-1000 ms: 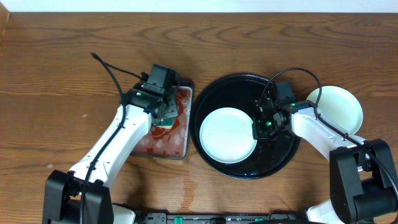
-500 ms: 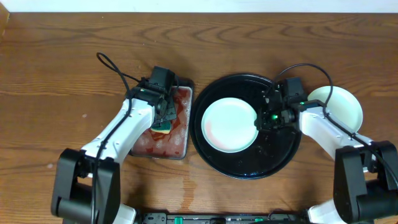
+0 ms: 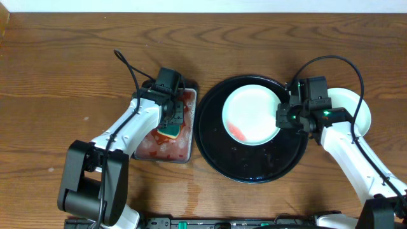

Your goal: Clean dirty plates on tray and stack at the side

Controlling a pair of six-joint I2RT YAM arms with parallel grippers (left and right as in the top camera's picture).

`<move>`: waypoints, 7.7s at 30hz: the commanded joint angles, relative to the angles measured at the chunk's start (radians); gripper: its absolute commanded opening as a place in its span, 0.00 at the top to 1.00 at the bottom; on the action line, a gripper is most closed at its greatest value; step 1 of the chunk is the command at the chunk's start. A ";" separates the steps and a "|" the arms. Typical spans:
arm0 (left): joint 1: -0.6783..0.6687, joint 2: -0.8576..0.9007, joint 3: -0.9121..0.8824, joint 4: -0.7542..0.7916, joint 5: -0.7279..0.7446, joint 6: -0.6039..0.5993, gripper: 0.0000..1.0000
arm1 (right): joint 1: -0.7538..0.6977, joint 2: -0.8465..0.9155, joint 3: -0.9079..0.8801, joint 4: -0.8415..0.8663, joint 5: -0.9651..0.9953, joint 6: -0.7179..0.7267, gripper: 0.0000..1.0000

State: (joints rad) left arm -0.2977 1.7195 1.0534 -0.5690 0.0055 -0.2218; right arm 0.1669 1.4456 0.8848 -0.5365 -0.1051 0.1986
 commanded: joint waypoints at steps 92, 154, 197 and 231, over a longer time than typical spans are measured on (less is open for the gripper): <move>0.002 -0.124 -0.088 -0.037 0.040 -0.103 0.45 | 0.194 -0.247 0.000 0.145 0.560 -0.587 0.99; 0.002 -0.122 -0.100 -0.036 0.039 -0.102 0.38 | 0.520 -0.177 0.000 0.373 1.181 -0.468 0.99; 0.002 -0.122 -0.101 -0.036 0.039 -0.102 0.39 | -0.811 0.073 -0.004 -0.035 -0.018 0.436 0.72; 0.171 -0.200 0.068 -0.375 0.040 -0.101 0.30 | -0.109 0.105 0.203 -0.237 -0.030 -0.118 0.01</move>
State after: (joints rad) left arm -0.1337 1.5612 1.1042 -0.9184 0.0525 -0.3176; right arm 0.0040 1.5623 1.0325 -0.7326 -0.2684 0.1165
